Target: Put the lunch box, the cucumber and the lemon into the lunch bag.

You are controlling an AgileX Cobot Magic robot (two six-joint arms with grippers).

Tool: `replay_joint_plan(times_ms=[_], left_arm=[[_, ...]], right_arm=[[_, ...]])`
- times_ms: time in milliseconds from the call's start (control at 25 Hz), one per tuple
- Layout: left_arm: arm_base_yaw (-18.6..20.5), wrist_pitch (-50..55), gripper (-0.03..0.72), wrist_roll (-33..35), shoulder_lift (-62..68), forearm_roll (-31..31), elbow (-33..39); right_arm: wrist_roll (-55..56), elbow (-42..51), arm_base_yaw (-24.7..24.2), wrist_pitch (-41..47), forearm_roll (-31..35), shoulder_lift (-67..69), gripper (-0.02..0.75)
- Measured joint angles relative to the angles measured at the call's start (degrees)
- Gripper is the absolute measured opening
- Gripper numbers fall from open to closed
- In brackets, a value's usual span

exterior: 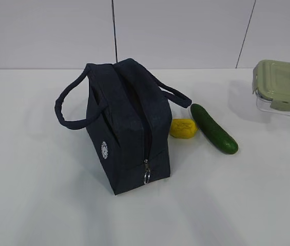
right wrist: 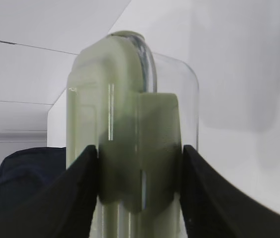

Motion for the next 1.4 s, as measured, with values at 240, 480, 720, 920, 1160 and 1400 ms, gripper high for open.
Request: replay_joint_plan(times_ms=[240,480,720,920,1160,1400], left_arm=[[0.0,-5.2,0.361,0.1,15.1,-9.5,-5.1],[0.0,-11.8,0.348,12.1,27.6,-26.7,-5.6],[0.0,-15.9,0.326,21.6,39.5,-40.0,-5.6],[-3.0,-18.3,0.396,24.9,47.8,-47.0,-5.6],[-11.3,-25.4,0.461,25.2,55.4,-54.1,-5.7],[-19.6,-32.2,0.465,25.3,64.3,-57.1,-9.9]], right_arm=[[0.4,0.0,2.8,0.0,0.0,-3.2,0.36],[1.0,0.1,8.0,0.8,-0.1,-4.6,0.36],[2.0,0.2,11.1,0.9,0.4,-5.6,0.36],[3.0,-0.9,11.7,0.9,0.5,-7.0,0.36],[3.8,-2.3,11.8,0.9,0.8,-9.3,0.36],[4.9,-2.4,13.2,1.3,1.3,-9.9,0.36]])
